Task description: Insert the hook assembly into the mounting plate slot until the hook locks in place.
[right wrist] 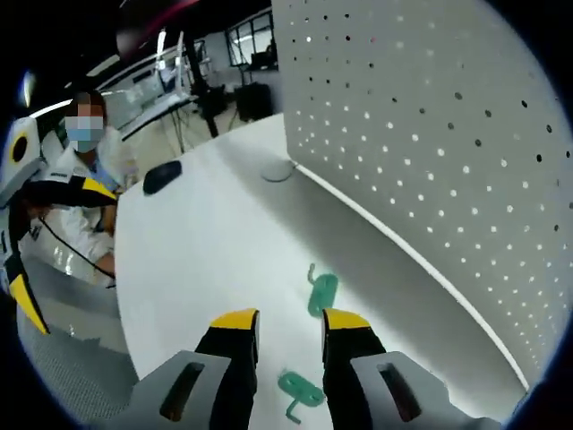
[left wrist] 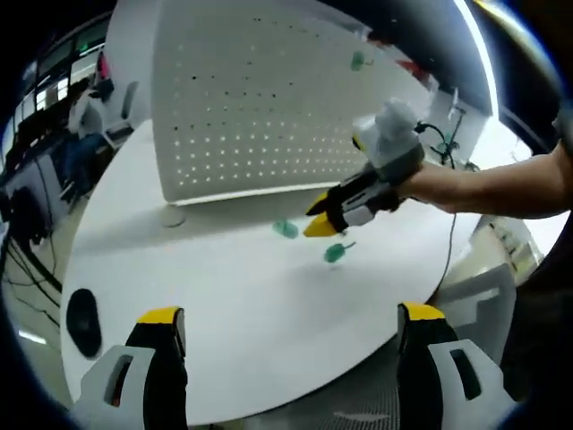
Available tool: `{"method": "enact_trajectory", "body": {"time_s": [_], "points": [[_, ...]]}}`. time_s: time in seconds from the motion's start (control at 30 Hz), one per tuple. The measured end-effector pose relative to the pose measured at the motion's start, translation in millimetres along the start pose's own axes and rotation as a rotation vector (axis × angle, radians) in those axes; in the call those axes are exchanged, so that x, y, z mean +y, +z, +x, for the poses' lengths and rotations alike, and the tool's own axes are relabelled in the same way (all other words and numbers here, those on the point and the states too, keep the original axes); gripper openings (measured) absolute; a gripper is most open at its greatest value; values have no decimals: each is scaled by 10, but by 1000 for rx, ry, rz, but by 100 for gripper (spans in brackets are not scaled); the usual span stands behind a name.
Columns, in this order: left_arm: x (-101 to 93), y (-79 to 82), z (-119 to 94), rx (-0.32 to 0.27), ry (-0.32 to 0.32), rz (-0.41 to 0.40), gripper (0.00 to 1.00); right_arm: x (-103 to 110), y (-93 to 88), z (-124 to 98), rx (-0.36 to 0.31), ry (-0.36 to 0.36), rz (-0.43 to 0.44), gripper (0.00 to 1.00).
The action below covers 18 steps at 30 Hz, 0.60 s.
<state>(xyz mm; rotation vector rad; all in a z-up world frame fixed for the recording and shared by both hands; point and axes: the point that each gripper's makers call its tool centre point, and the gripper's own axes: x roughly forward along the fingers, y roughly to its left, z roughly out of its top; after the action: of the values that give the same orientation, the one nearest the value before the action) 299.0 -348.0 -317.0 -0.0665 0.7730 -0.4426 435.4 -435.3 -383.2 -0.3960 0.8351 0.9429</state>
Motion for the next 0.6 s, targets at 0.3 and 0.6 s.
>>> {"method": "enact_trajectory", "body": {"time_s": [0.3,0.6], "points": [[50,-31,6,7,10,-14,100,-111,51,252,62,-4,21,21],[104,-42,0,-1,21,-36,99,-188,1,464,153,-5,65,18]]}}
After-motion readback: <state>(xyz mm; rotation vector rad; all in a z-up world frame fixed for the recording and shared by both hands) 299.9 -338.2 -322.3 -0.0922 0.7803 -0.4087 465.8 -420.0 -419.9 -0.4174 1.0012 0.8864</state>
